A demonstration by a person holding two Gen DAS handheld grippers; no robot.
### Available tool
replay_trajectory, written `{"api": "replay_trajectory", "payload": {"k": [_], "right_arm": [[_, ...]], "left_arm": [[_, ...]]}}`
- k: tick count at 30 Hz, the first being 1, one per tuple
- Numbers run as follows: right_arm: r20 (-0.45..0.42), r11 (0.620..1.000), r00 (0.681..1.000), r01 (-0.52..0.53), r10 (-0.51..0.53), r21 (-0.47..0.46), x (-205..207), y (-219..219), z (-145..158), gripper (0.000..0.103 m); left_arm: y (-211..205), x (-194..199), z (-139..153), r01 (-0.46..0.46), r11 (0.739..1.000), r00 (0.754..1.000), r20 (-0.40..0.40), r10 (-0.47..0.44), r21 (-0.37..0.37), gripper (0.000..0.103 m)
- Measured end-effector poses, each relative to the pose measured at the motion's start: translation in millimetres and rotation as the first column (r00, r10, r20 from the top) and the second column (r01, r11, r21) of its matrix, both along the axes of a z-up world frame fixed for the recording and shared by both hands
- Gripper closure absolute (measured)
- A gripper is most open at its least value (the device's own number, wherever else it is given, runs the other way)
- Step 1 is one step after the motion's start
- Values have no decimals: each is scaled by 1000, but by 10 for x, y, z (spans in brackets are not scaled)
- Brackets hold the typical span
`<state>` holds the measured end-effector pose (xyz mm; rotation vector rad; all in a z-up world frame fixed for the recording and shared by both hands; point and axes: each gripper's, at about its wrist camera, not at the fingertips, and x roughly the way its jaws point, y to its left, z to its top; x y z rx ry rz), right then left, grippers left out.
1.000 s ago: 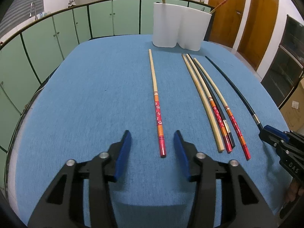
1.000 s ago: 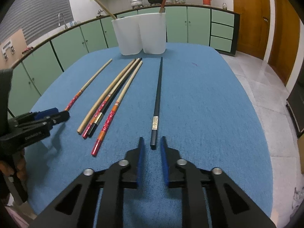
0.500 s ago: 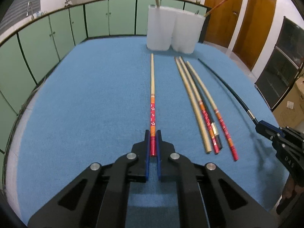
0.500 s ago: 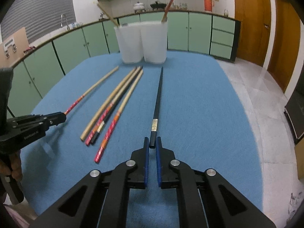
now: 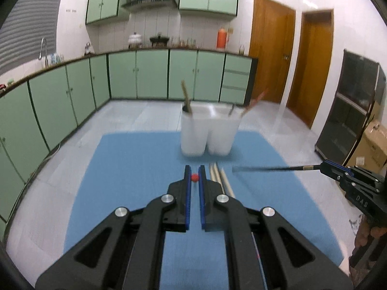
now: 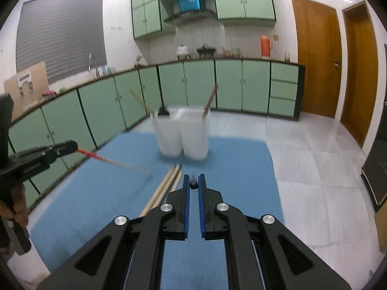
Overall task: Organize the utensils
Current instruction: 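Carry both chopsticks to the white holder with both tools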
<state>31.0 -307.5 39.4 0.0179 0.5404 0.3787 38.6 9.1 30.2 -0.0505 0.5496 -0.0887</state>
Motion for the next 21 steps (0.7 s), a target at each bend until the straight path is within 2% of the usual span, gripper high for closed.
{"api": "replay_trajectory", "payload": {"k": [5,11,17,21], "right_arm": [[19,998,999,-47,46,47,272,-21,361,97],[18,991,991,-130,129,39,531,79,658,97],[54,981,980,-192,190,34,674,150,937,97],[108,976,971,-216,211,35,788,199,1239,97]], "left_arm": [[-37,198,270,27,999,999,41,-27,-17,98],[-85,345,503,55,997,996,68,-52,-51,98],[-116,398,824,85,996,986,147,-79,-35,98],[-168,491,1084,89,996,974,213,-82,-23,98]]}}
